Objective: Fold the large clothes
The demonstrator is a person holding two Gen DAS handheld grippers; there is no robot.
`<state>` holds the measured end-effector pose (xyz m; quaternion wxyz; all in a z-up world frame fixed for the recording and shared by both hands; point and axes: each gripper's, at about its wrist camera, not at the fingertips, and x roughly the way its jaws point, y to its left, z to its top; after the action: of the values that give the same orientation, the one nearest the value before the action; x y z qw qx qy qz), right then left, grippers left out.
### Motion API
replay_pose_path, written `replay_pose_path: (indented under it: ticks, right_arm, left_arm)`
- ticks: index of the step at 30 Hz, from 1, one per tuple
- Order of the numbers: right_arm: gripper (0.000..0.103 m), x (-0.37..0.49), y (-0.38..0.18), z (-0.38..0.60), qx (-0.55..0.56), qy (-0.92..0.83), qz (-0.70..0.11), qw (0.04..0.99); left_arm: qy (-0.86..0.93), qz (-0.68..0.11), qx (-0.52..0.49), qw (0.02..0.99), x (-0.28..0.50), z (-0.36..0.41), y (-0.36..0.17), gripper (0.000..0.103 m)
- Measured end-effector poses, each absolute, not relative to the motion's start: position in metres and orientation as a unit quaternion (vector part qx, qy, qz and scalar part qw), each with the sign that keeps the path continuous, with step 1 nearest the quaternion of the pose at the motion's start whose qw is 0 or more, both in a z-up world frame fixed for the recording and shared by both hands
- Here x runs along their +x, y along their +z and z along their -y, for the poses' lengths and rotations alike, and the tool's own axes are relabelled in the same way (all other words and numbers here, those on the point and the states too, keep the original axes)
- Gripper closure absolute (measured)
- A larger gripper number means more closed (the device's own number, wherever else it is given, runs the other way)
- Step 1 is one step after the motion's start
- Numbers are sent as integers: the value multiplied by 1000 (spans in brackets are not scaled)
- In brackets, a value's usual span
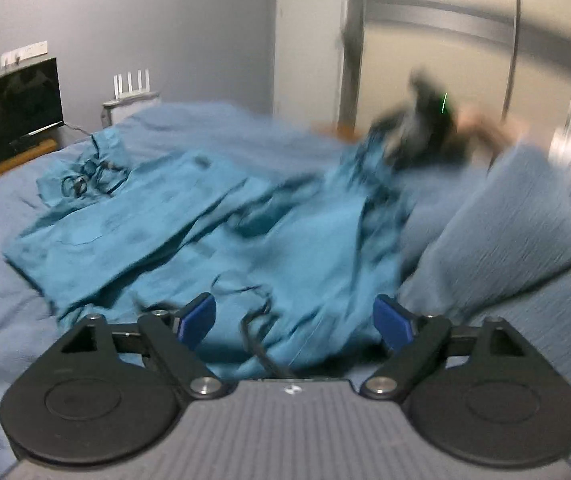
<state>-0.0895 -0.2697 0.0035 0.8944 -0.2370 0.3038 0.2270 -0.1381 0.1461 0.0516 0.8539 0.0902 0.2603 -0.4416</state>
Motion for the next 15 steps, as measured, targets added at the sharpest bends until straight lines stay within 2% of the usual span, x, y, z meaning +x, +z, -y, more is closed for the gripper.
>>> replay_pose_path:
  ticks: [2,6,10,13,15]
  right_arm:
    - [43,-92,3,269,-237,226,-301,896]
    - [42,-99,4,268,-242,223,-290,899]
    - [41,-104,4,268,-242,222,-284,901]
    - [41,-104,5,268,-238,222,-284,902]
    - [41,-104,5,268,-239,222,-285,902]
  left_arm:
    - [-416,-257,29,872,-135,-159,59,3]
    - [-331,-284,-140,889,-117,-198,50,3]
    - [-210,-286,-242,903,-115,-233,38,3]
    - [-123,-311,-266,904,-116,-248,33,3]
    - [-55,-352,-184,916,-112,-240,33,6]
